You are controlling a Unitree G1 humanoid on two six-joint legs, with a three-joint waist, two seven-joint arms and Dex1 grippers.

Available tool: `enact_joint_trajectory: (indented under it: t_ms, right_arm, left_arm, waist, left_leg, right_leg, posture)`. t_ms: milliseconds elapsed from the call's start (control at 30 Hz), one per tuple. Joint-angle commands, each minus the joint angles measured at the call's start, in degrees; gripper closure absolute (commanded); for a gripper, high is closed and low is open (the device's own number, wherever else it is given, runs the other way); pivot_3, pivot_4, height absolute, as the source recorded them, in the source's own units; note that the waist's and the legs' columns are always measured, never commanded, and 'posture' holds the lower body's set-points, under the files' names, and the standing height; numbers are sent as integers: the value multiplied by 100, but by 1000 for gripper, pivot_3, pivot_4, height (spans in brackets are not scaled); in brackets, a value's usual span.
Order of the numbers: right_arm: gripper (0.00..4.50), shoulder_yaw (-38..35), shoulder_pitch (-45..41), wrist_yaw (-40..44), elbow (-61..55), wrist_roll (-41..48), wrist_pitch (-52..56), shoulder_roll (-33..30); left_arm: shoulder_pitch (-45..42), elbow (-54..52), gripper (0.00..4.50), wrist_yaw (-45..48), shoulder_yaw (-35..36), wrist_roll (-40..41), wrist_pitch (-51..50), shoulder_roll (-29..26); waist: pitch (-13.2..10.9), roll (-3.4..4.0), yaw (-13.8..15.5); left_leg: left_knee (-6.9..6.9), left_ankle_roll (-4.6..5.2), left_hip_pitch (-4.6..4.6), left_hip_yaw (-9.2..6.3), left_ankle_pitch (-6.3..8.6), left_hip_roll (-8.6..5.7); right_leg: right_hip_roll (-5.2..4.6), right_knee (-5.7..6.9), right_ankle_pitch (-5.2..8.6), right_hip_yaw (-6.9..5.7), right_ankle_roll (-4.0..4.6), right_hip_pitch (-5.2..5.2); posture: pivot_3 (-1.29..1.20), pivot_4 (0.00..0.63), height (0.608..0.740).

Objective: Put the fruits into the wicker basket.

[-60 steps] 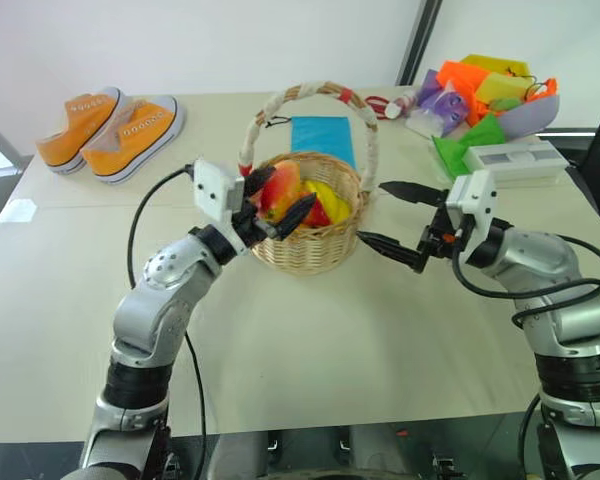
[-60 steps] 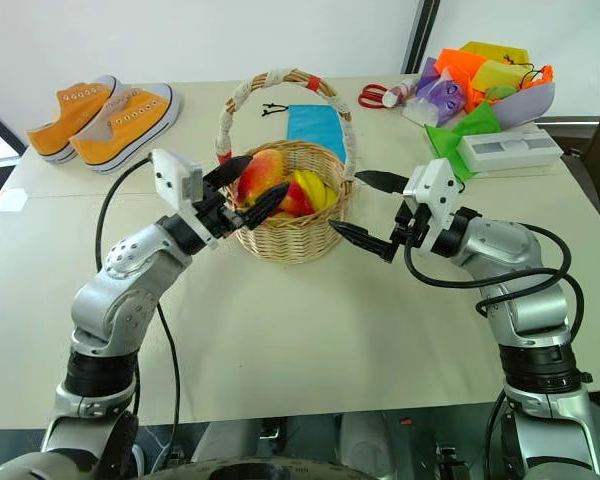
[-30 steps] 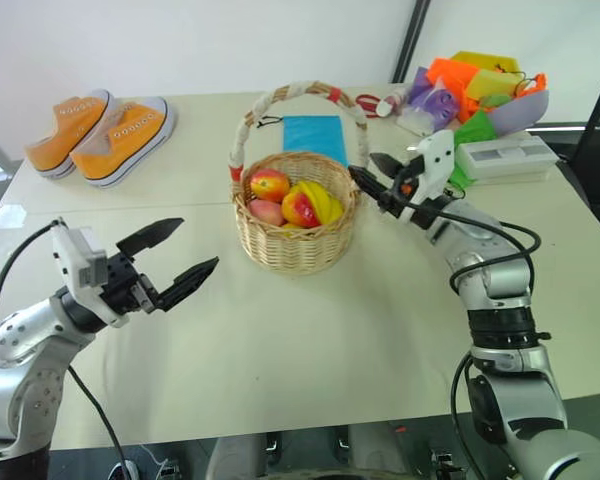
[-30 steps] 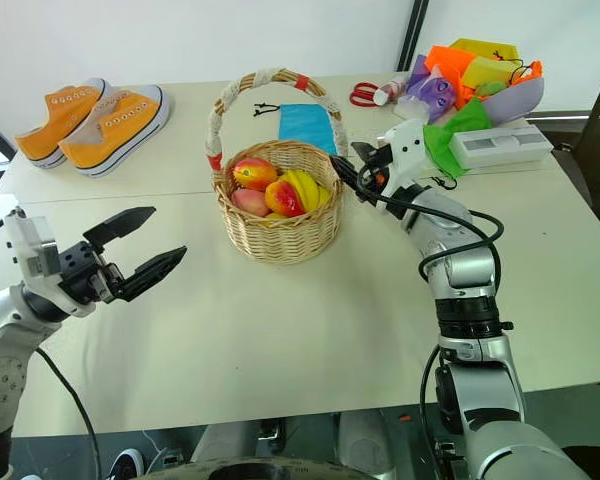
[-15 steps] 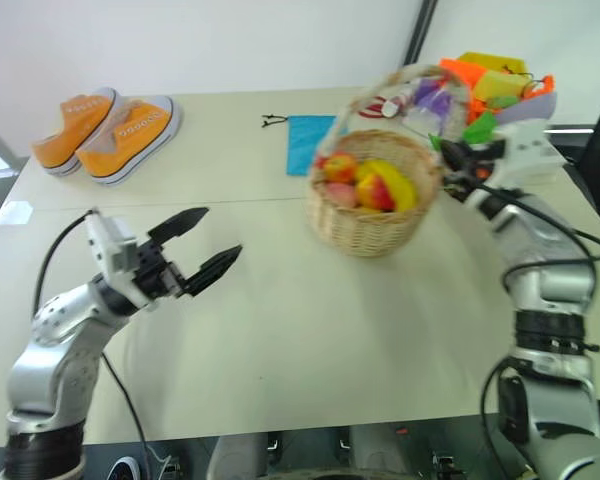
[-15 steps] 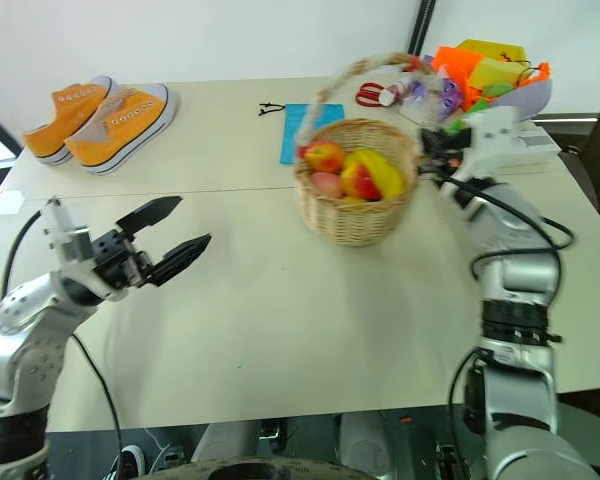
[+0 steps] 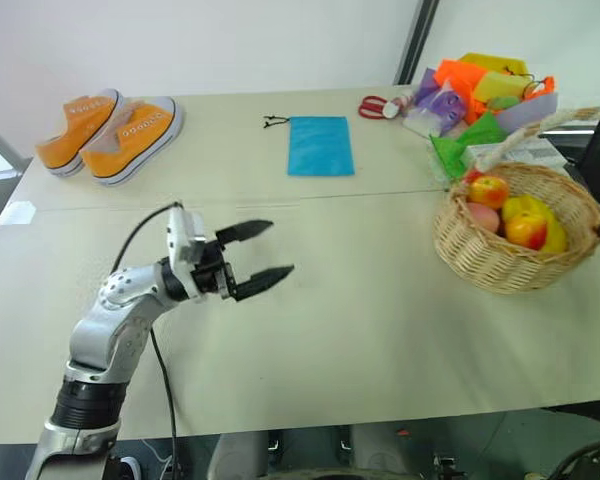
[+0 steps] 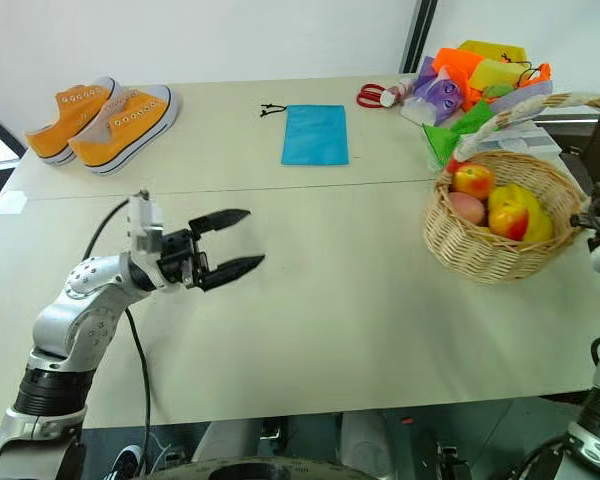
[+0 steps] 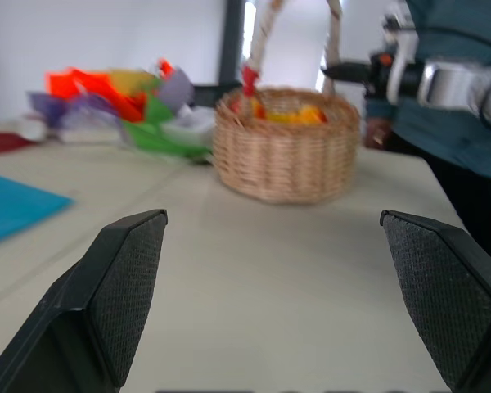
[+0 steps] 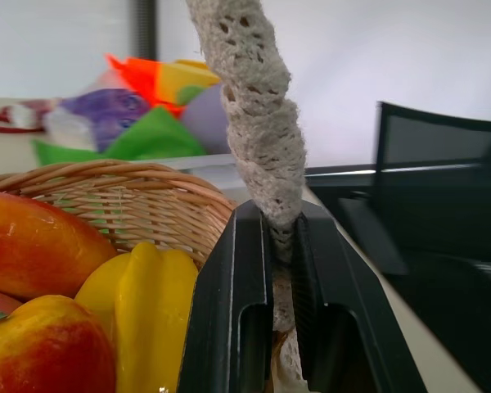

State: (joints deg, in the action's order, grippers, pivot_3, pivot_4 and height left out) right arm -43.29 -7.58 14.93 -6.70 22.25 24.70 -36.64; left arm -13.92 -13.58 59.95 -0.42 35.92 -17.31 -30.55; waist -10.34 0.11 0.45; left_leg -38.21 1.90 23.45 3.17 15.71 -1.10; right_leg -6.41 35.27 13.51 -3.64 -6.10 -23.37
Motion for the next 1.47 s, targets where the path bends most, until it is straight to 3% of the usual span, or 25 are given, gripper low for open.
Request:
enact_joint_trajectory:
  t_ms: [33,100,200,300,400,433,600,733,867,1067,1300,1467]
  right_arm:
    - [4438,-164,111,-110,-352,-157,-257,-154]
    - [4438,-119,133,-80,-412,-129,-305,-127]
    - [3288,-101,111,-191,-475,-189,-472,-47]
    - [1857,-8,19,-595,-706,-479,-889,153]
    - [194,428,98,-1400,-1351,-1151,-1244,798]
    - [46,625,170,-1528,-1591,-1332,-1407,1017]
    - [46,871,286,-2238,-2142,-1936,-1283,1624]
    - [46,1515,373,-1975,-2519,-2528,-1725,1381]
    - [46,2668,298,-1076,-2497,-1914,-2054,1592]
    - [46,3798,2,1365,-2038,350,-746,1386]
    - [46,4329,-306,2505,-1347,201,-816,797]
    - [46,4425,-581,3045,-696,-15,-1096,595]
  left_arm:
    - [-111,140,0,268,-52,-169,264,-26]
    - [-190,251,0,251,-36,-219,339,35]
    - [-256,350,0,231,-6,-265,414,98]
    - [-257,402,0,174,41,-308,468,135]
    - [-228,408,0,63,123,-304,482,184]
    - [-208,392,0,19,134,-327,504,188]
    - [-81,268,0,-108,228,-268,477,136]
    - [-19,240,0,-182,331,-245,449,113]
    - [31,324,0,-505,403,-494,584,137]
    - [55,953,0,-1399,918,-1118,936,19]
    - [298,1501,0,-2404,1419,-1748,1116,-90]
    - [854,1406,0,-2469,1919,-1481,1298,-23]
  waist:
    - [1,1,8]
    - [1,1,14]
    - [1,1,26]
    - [1,1,25]
    - [1,0,8]
    - [1,1,5]
    - [1,1,27]
    - [2,3,20]
    - [4,-1,-58]
    - [3,-6,-106]
    - [3,-15,-60]
    - [3,-16,-55]
  left_leg:
    - [0,0,0,0,0,0]
    - [-1,0,0,0,0,0]
    - [-2,1,0,0,0,-1]
    - [-1,1,0,-1,0,-1]
    - [-1,0,0,-3,0,1]
    - [-1,-1,0,-3,0,4]
    - [-1,-2,1,-2,-1,-1]
    - [-2,-1,1,-5,-1,-4]
    - [-1,-2,-3,-5,-1,4]
    - [-2,-2,-5,-10,-2,6]
    - [-2,0,-3,-15,0,2]
    - [-1,-2,-2,-10,0,1]
  right_leg:
    - [0,0,0,0,0,0]
    - [-1,0,0,4,0,0]
    - [-2,-1,0,7,0,1]
    - [-3,-1,0,7,0,1]
    - [-3,1,0,8,0,-1]
    - [-4,1,0,8,-1,-1]
    - [-2,4,1,9,-1,-3]
    - [-4,3,1,9,1,-1]
    - [7,5,1,11,0,-2]
    - [8,6,1,10,0,2]
    - [-8,4,1,0,-1,2]
    - [-21,3,0,2,-1,-2]
  posture:
    - [0,150,740]
    - [0,150,740]
    - [0,150,740]
    - [0,150,740]
    - [0,150,740]
    - [0,150,740]
    - [0,150,740]
    - [0,150,740]
    - [0,150,740]
    - [0,150,740]
    - [0,150,740]
    - [0,150,740]
